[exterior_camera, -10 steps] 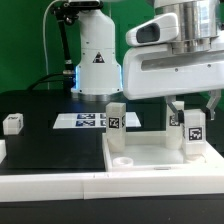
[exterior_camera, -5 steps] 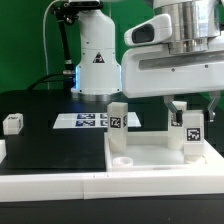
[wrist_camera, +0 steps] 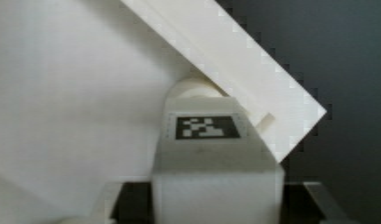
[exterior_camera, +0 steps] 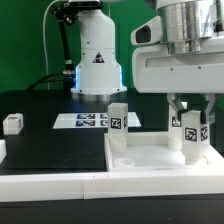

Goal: Assemble square table

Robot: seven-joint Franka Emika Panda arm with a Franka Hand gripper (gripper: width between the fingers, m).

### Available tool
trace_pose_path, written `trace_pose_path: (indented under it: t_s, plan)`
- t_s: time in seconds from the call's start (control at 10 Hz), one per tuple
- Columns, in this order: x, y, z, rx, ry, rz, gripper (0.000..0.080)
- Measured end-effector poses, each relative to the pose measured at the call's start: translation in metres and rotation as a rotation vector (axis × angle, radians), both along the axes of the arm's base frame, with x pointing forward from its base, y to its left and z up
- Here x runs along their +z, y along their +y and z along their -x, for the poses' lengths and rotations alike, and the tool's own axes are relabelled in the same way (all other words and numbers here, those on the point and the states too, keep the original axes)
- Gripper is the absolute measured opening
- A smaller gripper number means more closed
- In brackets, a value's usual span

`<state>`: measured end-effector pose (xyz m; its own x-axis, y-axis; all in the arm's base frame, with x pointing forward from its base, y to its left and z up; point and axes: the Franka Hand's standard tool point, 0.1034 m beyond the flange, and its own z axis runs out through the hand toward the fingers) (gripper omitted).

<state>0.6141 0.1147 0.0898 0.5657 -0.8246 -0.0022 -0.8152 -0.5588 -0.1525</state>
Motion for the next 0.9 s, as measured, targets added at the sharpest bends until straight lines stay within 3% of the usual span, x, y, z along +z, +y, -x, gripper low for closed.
trace_pose_path:
  t_s: [0.3,0.5,0.6,0.7,0.8,0.9]
  plan:
    - [-0.0006,0.0023,0.0001,-0.343,0.017,-0.049,0.0291]
    - [-0.0008,0.0024,0.0001,-0.416,0.024,-0.060,0.0291]
    - [-0.0016,0.0024,0.0005,-0.391,0.023,-0.055,0.0390]
    - [-0.0029,0.0024,0.0012,-0.320,0.019,-0.044,0.0390]
    - [-0.0038,0.0024,0.0014,-0.297,0.019,-0.040,0.0566]
    - [-0.0044,0.0023,0.0015,-0.262,0.017,-0.036,0.0632]
